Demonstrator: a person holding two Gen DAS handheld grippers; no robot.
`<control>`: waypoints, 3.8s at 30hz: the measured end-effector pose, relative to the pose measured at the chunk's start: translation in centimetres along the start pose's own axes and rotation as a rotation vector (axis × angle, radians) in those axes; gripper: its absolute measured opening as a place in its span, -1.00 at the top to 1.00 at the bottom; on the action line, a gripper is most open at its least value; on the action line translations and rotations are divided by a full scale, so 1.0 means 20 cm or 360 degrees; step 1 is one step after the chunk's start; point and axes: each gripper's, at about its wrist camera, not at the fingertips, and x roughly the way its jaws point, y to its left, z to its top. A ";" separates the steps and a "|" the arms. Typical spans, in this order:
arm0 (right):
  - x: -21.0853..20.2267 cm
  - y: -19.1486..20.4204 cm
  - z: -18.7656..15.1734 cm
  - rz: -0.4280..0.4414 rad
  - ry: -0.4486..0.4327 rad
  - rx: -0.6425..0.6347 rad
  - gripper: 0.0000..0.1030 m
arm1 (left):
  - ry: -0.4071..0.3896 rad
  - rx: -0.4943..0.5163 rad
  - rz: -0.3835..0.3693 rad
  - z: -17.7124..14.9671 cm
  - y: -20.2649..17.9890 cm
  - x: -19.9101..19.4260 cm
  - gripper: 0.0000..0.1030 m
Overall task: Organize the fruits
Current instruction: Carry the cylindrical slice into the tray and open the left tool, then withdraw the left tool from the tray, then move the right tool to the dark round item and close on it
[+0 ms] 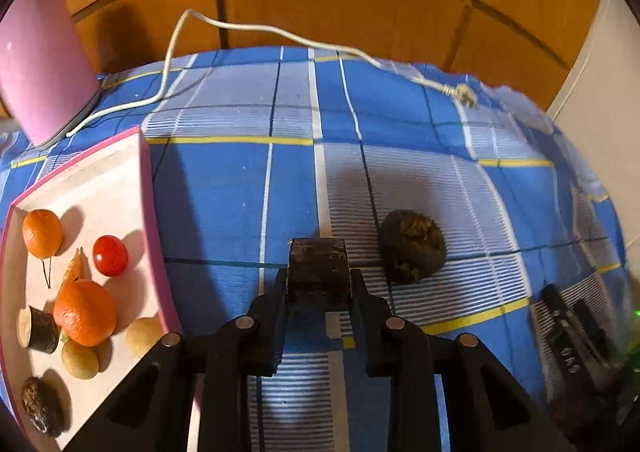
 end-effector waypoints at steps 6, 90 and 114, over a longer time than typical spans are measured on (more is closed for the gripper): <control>0.00 0.00 0.00 0.0001 0.0000 0.0000 -0.42 | -0.0137 -0.0081 -0.0062 -0.02 0.08 -0.21 0.46; -0.05 0.37 0.03 0.0576 0.0242 -0.0342 -0.42 | -0.0362 -0.0742 0.0424 -0.79 0.96 -0.67 -0.82; 0.03 0.78 0.14 0.0709 0.0279 -0.0625 -0.45 | -0.0315 -0.0785 0.0461 -0.80 0.98 -0.64 -0.87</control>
